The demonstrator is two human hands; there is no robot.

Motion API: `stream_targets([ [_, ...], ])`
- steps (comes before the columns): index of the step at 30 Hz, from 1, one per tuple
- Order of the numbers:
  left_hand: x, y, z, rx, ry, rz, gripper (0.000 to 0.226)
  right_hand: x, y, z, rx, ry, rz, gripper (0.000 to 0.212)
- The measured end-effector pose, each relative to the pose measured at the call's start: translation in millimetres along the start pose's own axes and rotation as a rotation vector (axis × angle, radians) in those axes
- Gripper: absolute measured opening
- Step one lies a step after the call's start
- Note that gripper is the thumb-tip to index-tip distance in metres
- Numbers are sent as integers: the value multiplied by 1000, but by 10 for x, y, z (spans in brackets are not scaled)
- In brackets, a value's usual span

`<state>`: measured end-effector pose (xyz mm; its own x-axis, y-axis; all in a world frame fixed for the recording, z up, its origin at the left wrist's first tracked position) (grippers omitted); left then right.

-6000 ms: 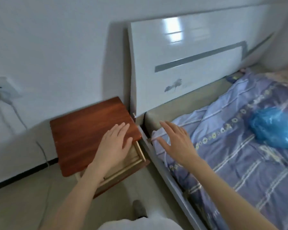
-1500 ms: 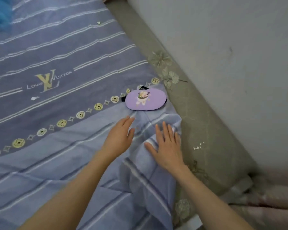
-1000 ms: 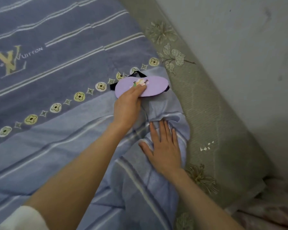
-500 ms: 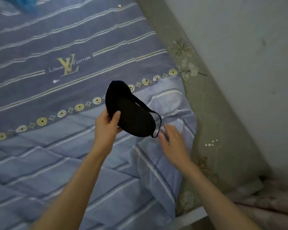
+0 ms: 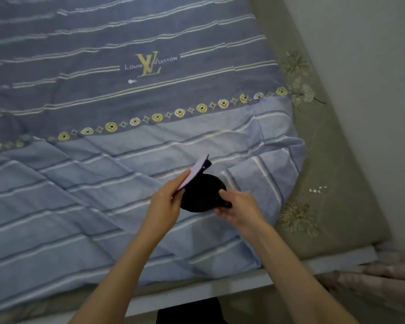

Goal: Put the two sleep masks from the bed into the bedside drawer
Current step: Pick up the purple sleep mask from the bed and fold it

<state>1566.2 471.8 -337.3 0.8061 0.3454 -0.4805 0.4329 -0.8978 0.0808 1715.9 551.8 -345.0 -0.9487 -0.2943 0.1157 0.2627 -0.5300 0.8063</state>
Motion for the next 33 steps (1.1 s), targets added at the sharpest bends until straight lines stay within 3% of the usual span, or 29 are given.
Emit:
stream_targets([
  [7,-266,394,141,71,-135,215,64,432,230,-29,-83,137,112,35],
  [12,-645,698,-40,-76,99,196,70,713,602,45,-138,259,153,12],
  [14,-822,846,-141,-202,367,81,59,825,746,80,-163,341,159,13],
  [16,-1017,1011,-180,-372,588,-137,37,984,900,118,-201,424,201,12],
  [19,-1314,1321,-178,-606,732,-356,30,1323,1150,157,-270,574,347,14],
  [24,-1918,2032,-246,-607,757,-616,25,2068,1647,54,-354,763,573,16],
  [28,-2347,2693,-242,-596,829,-900,20,2663,2099,-386,-255,831,669,33],
  [33,-2805,3579,-62,-564,847,-1076,6,3466,2732,-1081,-359,970,852,5],
])
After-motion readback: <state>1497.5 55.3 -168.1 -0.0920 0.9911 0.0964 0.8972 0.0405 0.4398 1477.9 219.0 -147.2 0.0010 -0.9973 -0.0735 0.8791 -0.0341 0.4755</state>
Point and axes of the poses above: each hand's wrist, its own y-axis away from the middle knuckle, its own x-axis out of the palm, z = x × y, the point moved 3 cm from there along -y, towards the middle knuckle, and after that the axes turned 3 degrees about y, right-handed, at the moved point
